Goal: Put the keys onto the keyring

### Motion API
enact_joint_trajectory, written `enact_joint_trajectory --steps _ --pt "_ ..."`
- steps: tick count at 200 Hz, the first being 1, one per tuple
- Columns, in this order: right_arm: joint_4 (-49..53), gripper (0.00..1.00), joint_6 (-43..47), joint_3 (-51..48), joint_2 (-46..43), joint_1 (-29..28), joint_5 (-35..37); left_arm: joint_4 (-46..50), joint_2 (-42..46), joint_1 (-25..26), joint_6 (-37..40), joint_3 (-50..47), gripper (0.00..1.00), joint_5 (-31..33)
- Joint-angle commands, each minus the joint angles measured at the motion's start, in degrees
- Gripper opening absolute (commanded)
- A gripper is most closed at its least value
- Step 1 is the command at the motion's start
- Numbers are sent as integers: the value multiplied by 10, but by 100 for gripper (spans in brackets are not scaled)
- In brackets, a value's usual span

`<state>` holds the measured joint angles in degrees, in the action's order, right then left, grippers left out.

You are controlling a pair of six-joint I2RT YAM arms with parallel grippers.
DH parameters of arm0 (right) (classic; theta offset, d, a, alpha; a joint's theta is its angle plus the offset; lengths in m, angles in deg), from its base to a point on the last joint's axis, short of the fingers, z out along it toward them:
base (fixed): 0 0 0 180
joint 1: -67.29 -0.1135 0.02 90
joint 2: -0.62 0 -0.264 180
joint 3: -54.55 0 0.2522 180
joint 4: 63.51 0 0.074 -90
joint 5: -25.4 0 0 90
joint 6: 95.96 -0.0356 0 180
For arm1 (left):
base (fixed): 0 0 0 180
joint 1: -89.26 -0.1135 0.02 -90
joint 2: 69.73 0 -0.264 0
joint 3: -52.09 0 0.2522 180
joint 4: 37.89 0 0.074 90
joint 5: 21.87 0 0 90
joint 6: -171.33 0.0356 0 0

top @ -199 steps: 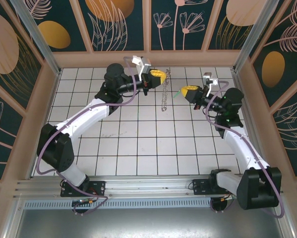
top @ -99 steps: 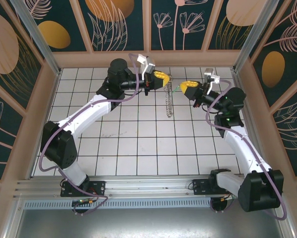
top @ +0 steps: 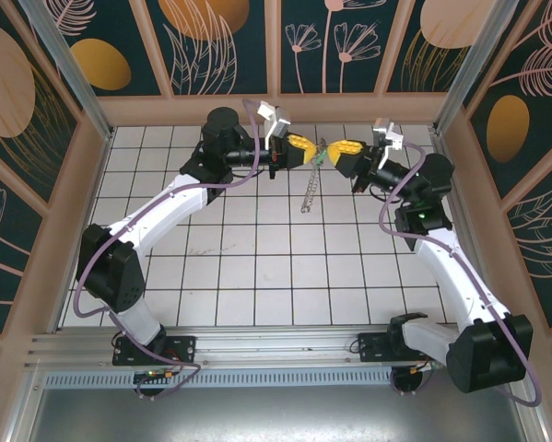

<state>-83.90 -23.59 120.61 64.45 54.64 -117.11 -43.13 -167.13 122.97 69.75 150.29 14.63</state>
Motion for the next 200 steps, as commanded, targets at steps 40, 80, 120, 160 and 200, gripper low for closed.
enact_joint_trajectory --steps 40,80,120,160,200 --pt "68 0 70 38 21 -9 11 -3 2 3 15 23 0 -10" --pt "97 0 85 35 1 -3 17 2 3 4 22 23 0 -9" --pt "133 0 96 30 -31 9 19 5 1 4 25 23 0 -6" --pt "155 0 110 35 -23 10 18 8 -1 3 25 31 0 -9" --pt "163 0 119 48 -4 9 14 11 -3 4 26 37 0 -10"
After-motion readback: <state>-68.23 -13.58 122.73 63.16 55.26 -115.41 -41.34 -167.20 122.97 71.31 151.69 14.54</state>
